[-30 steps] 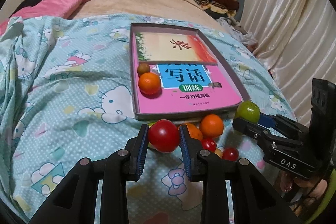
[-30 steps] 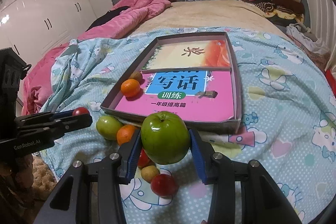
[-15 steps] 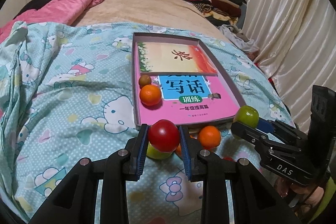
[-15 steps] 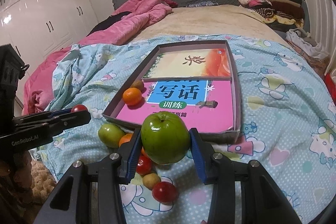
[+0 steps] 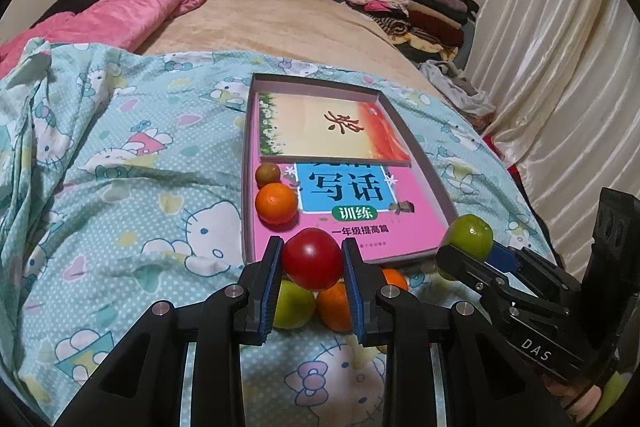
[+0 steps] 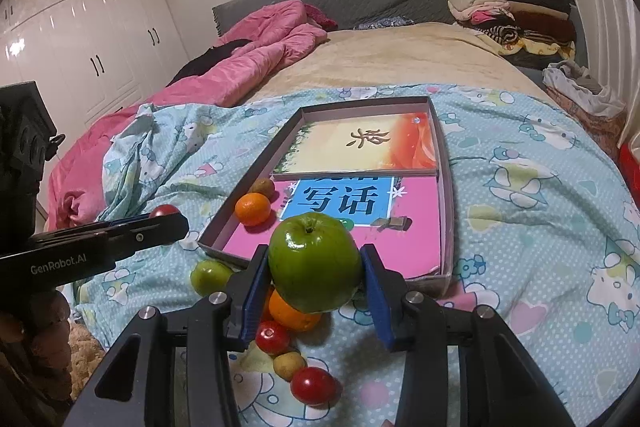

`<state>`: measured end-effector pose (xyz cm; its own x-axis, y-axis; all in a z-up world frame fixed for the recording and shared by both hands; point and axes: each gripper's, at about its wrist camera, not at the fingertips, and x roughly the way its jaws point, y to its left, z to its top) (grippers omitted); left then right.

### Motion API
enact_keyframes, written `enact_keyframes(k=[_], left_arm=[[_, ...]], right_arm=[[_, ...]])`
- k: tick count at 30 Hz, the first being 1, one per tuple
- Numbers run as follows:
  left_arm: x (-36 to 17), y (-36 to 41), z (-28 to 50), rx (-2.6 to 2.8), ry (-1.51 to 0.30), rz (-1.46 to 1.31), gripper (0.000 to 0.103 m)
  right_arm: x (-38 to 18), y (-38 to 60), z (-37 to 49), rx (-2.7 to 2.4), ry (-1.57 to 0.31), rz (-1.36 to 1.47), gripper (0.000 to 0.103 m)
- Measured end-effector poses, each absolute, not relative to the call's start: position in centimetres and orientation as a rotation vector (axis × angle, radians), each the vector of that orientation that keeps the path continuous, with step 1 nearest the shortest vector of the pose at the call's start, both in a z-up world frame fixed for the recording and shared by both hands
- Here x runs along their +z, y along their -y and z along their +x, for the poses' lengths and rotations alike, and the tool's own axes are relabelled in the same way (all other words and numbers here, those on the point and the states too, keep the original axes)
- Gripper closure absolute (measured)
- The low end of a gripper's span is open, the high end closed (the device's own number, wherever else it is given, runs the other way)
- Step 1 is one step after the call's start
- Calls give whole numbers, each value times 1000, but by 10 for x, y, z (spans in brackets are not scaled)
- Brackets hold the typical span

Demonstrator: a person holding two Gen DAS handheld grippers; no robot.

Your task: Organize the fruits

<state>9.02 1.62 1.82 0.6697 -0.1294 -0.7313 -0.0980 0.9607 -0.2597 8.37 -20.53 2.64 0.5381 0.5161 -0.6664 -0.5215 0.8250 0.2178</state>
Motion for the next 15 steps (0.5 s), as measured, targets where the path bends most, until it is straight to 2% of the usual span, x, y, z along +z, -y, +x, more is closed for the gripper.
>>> enact_keyframes(k=[15], left_arm=[[22, -11, 103, -20, -827, -273, 73]], right_arm=[[29, 213, 94, 569, -772, 13, 58]])
